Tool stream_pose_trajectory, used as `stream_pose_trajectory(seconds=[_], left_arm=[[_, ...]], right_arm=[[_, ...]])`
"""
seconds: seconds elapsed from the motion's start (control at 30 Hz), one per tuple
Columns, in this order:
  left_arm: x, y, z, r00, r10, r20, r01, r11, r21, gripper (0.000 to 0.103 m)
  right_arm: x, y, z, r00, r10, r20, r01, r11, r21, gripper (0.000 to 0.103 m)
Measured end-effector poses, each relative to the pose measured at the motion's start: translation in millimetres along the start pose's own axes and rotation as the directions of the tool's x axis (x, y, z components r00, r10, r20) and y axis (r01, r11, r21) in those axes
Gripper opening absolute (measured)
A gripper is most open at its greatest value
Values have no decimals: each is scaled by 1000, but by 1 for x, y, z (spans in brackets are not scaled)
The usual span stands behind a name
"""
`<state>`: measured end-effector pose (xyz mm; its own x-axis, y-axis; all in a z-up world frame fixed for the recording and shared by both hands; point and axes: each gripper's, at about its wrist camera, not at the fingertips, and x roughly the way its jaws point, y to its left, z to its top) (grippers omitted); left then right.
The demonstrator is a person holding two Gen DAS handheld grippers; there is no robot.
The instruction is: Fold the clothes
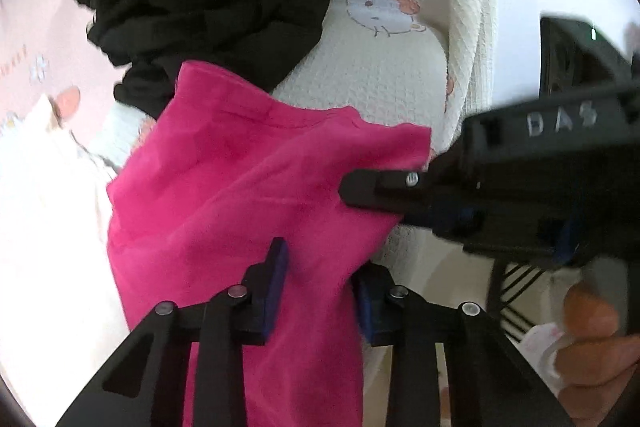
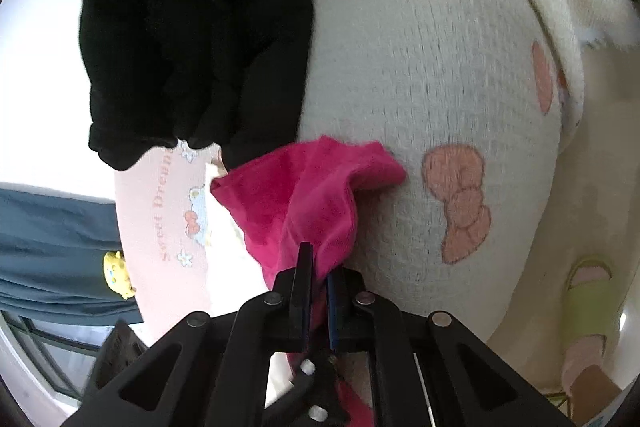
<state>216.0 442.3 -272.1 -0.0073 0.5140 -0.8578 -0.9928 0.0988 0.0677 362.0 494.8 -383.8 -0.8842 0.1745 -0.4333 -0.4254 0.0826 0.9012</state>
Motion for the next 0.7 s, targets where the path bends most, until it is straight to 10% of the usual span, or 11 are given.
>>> stream_pose_trajectory(seconds=[0.3, 0.7], left_arm=[[-6, 7, -4, 997, -70, 15, 71, 995, -66, 28], [-24, 40, -17, 970, -241, 43, 243, 934, -263, 22]], right_arm=[[30, 15, 19, 999, 49, -15, -48, 995, 93, 34], [54, 84, 10, 980, -175, 98, 193, 955, -224, 6]])
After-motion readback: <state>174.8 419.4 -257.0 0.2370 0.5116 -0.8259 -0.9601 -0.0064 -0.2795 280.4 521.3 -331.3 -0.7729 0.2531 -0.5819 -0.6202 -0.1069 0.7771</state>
